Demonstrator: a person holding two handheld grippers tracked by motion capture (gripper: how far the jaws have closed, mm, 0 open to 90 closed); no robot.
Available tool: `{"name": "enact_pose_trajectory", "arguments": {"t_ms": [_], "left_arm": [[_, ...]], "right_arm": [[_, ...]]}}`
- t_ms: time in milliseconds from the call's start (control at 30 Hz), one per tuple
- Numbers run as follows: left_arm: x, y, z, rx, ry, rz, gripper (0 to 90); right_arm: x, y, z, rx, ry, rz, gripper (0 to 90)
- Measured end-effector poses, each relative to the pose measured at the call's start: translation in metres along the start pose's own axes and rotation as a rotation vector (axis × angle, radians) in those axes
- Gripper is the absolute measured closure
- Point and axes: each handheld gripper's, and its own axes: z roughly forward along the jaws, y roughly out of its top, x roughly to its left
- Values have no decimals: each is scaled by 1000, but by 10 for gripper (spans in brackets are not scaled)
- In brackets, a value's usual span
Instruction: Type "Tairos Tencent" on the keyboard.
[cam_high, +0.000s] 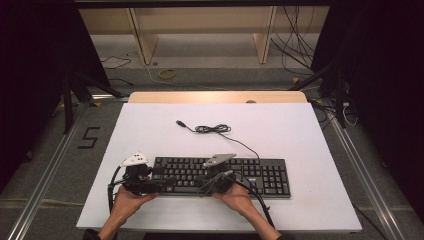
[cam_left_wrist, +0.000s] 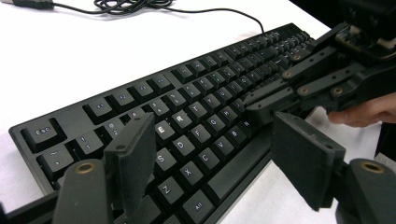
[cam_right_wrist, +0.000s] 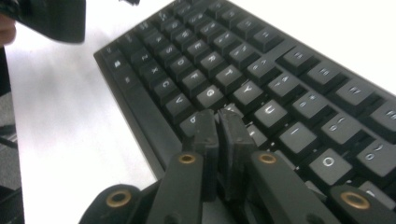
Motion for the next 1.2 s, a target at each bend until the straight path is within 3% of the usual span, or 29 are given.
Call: {"name": "enact_pose_trajectory", "arguments": {"t_ms": [333, 700, 1200], "left_arm": [[0, 0, 0, 2, 3, 0, 311], [0, 0, 1, 1, 5, 0, 311], [1, 0, 1, 4, 8, 2, 317]], "right_arm": [[-3, 3, -9, -45, 8, 20, 860], [-6, 5, -15, -60, 3, 28, 837], [-12, 7, -22, -86, 11, 49, 652]]}}
